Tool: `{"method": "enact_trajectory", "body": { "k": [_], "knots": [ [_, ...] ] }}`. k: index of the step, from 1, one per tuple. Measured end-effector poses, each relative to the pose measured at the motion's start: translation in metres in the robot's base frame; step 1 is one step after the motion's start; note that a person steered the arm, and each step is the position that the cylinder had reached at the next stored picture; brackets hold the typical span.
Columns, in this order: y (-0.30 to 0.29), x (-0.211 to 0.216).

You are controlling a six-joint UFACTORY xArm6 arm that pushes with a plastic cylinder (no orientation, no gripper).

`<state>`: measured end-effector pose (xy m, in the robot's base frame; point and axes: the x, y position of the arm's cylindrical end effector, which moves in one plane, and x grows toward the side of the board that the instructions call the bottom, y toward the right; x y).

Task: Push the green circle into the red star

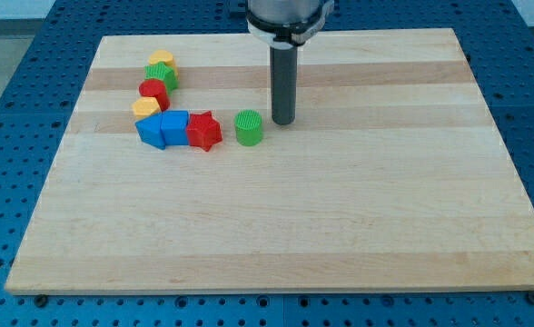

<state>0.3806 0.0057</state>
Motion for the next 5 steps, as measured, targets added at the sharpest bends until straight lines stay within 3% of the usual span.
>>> {"method": "enact_trajectory", "body": {
  "k": [5],
  "knots": [
    [-0.056,0.027]
  ]
}}
